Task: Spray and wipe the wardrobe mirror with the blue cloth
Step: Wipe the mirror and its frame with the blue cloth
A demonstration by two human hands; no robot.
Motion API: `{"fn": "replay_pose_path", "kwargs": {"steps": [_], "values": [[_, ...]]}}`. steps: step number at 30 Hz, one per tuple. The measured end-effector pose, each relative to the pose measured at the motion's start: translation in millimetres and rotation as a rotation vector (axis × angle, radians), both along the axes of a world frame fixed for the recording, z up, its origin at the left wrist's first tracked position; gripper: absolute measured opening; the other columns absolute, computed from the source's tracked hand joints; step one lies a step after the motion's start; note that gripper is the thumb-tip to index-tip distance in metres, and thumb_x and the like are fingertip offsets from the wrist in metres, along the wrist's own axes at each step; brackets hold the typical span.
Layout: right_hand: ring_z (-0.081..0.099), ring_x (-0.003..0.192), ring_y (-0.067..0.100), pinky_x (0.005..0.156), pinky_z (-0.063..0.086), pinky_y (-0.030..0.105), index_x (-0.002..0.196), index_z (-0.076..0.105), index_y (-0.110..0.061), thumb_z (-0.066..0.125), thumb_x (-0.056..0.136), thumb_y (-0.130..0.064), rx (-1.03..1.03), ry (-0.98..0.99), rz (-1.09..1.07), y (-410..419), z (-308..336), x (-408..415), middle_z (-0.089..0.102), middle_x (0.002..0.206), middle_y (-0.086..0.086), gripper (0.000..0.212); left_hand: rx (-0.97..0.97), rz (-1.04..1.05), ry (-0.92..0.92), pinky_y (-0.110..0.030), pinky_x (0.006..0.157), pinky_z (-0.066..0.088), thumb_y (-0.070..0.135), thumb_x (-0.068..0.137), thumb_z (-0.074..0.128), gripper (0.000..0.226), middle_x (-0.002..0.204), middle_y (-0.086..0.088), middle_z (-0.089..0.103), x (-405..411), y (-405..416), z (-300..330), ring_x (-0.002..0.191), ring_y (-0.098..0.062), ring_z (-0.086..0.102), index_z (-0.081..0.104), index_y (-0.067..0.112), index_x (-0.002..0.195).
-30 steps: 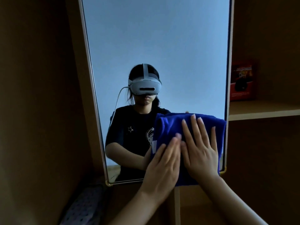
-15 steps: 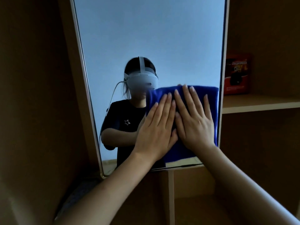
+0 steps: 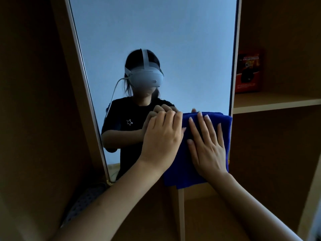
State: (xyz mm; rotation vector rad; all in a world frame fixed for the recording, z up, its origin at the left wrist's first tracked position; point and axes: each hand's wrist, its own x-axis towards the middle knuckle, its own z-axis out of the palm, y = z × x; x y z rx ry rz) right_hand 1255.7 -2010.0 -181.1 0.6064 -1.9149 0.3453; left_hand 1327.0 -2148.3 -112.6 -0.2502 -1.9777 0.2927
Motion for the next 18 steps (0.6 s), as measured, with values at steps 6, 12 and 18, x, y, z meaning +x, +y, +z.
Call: {"fn": "replay_pose_path", "kwargs": {"steps": [6, 12, 18], "values": [[-0.010, 0.150, 0.013, 0.121, -0.011, 0.038, 0.155, -0.005, -0.029, 0.014, 0.104, -0.042, 0.055, -0.161, -0.036, 2.0, 7.1, 11.3, -0.014, 0.163, -0.006, 0.056, 0.046, 0.015, -0.289, -0.025, 0.063, 0.052, 0.027, 0.090, 0.064, 0.023, 0.088, -0.011, 0.063, 9.9, 7.2, 30.0, 0.076, -0.019, 0.061, 0.062, 0.006, 0.097], [0.001, 0.151, 0.017, 0.122, 0.006, 0.044, 0.156, 0.001, -0.026, 0.020, 0.105, -0.040, 0.092, -0.355, -0.046, 7.9, 28.3, 39.2, 0.008, 0.161, -0.001, 0.056, 0.212, -0.079, -0.739, -0.031, 0.069, 0.053, 0.027, 0.095, 0.056, 0.023, 0.101, -0.012, 0.063, 17.6, 11.3, 78.1, 0.089, -0.025, 0.065, 0.059, 0.006, 0.103], [0.003, 0.151, 0.015, 0.122, 0.012, 0.040, 0.156, 0.004, -0.028, 0.023, 0.103, -0.040, 0.096, -0.698, -0.010, 13.1, 87.4, 77.8, 0.008, 0.162, -0.004, 0.057, 0.615, -0.093, -1.082, -0.035, 0.081, 0.047, 0.032, 0.091, 0.058, 0.028, 0.100, -0.013, 0.068, 19.2, 15.6, 121.4, 0.098, -0.029, 0.063, 0.063, 0.005, 0.096]]}}
